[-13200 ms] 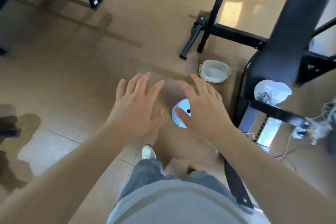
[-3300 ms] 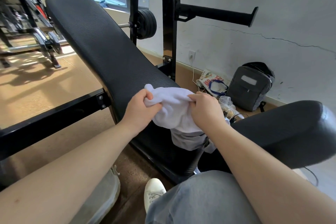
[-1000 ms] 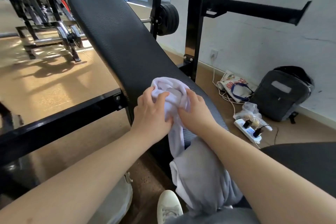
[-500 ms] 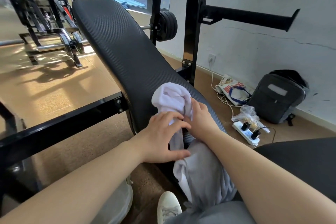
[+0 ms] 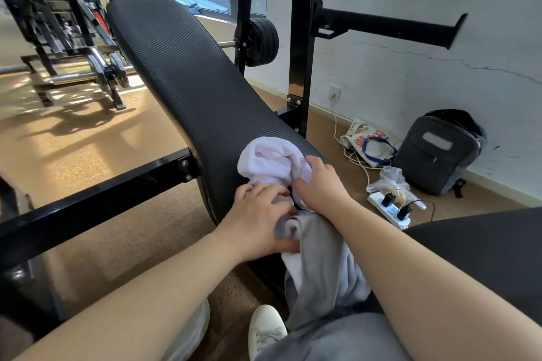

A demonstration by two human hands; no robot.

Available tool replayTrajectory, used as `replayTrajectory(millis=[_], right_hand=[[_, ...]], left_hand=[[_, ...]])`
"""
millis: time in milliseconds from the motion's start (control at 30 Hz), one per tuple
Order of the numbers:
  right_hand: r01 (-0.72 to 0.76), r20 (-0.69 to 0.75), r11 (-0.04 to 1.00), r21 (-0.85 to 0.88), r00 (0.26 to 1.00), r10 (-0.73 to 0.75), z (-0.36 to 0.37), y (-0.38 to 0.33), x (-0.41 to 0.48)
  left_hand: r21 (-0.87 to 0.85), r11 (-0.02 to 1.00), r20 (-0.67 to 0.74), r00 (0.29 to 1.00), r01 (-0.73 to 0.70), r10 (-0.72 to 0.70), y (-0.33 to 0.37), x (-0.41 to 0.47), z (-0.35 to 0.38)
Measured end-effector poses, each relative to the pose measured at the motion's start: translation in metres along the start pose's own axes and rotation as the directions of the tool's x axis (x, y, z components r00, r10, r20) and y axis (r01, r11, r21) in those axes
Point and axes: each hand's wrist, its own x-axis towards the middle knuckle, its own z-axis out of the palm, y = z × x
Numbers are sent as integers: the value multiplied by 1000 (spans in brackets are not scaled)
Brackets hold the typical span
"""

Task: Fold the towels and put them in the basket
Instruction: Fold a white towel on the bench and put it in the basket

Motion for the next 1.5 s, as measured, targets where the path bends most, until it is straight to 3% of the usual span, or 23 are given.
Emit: replayTrajectory(millis=[167,367,533,700,800,933,1033,1200,1333,1400,1500], right_hand=[[-56,-59,998,13,997,57,-14,-3,-6],[85,-102,996,-22,991,-87,-10,-17,-10],[143,-74,954,-263,983,-167,5,-8,-11],[62,-57,910,-410,994,-93,15,1,-2],[43,-46,915,-401,997,-67,14,4,4],[219,34,937,-271,975,-218,17,2,5],[259,70,942,-215,966,-249,18,-1,9],[259,3,936,-238,964,-266,16,2,20],[119,-67,944,-307,987,-146,7,20,27],[102,-88,942,-319,987,-136,6,23,25],[228,-60,918,-325,964,-261,10,12,18]], left_hand=[[71,978,-28,981,195,-193,18,21,6],[114,924,-116,929,364,-351,23,32,13],[284,901,-130,945,326,-301,-17,24,2],[339,852,-106,916,400,-388,-38,28,-10],[301,872,-146,922,387,-359,-37,25,-13],[256,904,-224,931,342,-288,-33,24,-15],[233,933,-244,945,275,-217,-32,25,-14],[202,964,-123,981,175,-152,-32,21,-9],[187,975,17,992,117,-123,-22,15,3],[185,972,20,988,147,-153,-20,16,6],[156,969,-54,981,194,-187,-20,22,7]])
